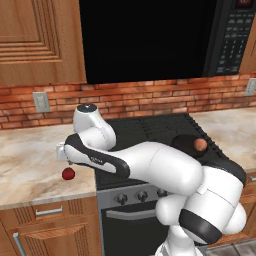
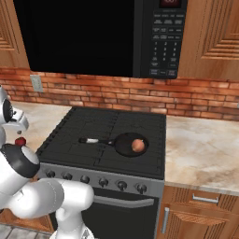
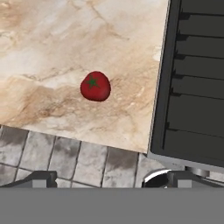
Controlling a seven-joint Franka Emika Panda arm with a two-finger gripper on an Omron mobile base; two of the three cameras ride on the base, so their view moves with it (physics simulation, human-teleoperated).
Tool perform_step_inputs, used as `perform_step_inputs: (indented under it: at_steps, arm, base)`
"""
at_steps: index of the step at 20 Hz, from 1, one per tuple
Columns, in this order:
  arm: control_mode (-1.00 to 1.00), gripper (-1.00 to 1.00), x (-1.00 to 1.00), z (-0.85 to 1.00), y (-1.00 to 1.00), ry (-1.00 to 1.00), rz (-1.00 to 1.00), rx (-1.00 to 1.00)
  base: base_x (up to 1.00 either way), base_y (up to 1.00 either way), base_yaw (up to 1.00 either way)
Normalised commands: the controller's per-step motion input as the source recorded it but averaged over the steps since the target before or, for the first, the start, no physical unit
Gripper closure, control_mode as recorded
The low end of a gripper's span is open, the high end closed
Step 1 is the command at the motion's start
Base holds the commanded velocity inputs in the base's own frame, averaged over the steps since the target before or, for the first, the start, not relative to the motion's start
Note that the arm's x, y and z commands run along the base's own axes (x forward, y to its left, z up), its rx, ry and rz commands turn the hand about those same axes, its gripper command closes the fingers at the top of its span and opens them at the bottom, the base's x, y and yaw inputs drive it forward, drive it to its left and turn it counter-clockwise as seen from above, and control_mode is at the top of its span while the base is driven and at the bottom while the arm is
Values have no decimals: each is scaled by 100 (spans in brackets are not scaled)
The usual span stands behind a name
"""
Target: Place the pan on the front right burner on the stove. Then place the tomato and the onion in the pan and turn on the front right burner.
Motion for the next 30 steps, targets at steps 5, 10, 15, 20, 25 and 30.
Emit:
perform_step_inputs:
  at_steps: [5, 10, 15, 20, 25, 30]
  arm:
    - [-100, -100, 0, -13, 5, 0, 0, 0]
    - [-100, -100, 0, -21, 1, 0, 0, 0]
    - [-100, -100, 4, -21, 3, 0, 1, 0]
    - [-100, -100, 11, -15, 9, 0, 1, 0]
    - [-100, -100, 17, -15, 10, 0, 1, 0]
    - [-100, -100, 19, -17, 9, 0, 1, 0]
  base:
    - [0, 0, 0]
    - [0, 0, 0]
    - [0, 0, 0]
    - [0, 0, 0]
    - [0, 0, 0]
    - [0, 0, 0]
